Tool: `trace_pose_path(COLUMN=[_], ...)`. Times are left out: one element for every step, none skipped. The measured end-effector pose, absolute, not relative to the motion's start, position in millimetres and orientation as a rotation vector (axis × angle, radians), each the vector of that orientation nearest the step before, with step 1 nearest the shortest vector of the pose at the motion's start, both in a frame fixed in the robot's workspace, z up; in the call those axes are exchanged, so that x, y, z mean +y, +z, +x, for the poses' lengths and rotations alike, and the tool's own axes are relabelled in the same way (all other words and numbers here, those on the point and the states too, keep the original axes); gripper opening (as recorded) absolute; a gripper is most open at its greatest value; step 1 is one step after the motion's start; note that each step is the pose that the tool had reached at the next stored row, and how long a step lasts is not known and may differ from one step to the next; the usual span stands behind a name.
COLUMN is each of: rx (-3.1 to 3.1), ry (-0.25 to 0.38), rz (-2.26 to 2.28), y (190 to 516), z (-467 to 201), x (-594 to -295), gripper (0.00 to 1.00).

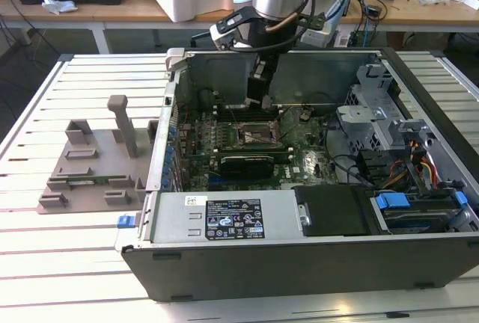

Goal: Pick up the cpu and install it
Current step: 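Place the cpu into insertion slot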

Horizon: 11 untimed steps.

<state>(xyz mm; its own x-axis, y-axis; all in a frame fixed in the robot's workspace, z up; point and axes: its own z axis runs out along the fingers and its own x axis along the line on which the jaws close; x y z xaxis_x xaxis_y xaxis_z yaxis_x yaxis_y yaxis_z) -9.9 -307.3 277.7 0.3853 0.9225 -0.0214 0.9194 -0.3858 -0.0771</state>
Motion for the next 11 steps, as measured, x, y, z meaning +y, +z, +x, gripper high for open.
trace_pose_path(rx=[-1.698,-1.666,-1.651,-1.616,-1.593,-1.574,-1.556,-1.542,-1.512,-1.491,-1.479], ry=[0.093,0.093,0.093,0.092,0.092,0.092,0.091,0.091,0.091,0.091,0.091], rz=[-2.579,-2.599,-2.609,-2.63,-2.644,-2.656,-2.666,-2.675,-2.692,-2.704,-2.71], y=[277.7,277.8,277.7,277.7,277.7,277.7,277.7,277.7,277.7,277.7,277.7], z=[-9.8,-9.6,-9.5,-9.2,-9.1,-8.9,-8.8,-8.7,-8.5,-8.4,-8.3], x=[-307.3,-307.3,-307.3,-307.3,-307.3,-307.3,-307.3,-307.3,-307.3,-307.3,-307.3], gripper=[0.55,0.55,0.55,0.55,0.55,0.55,0.55,0.55,0.55,0.55,0.55])
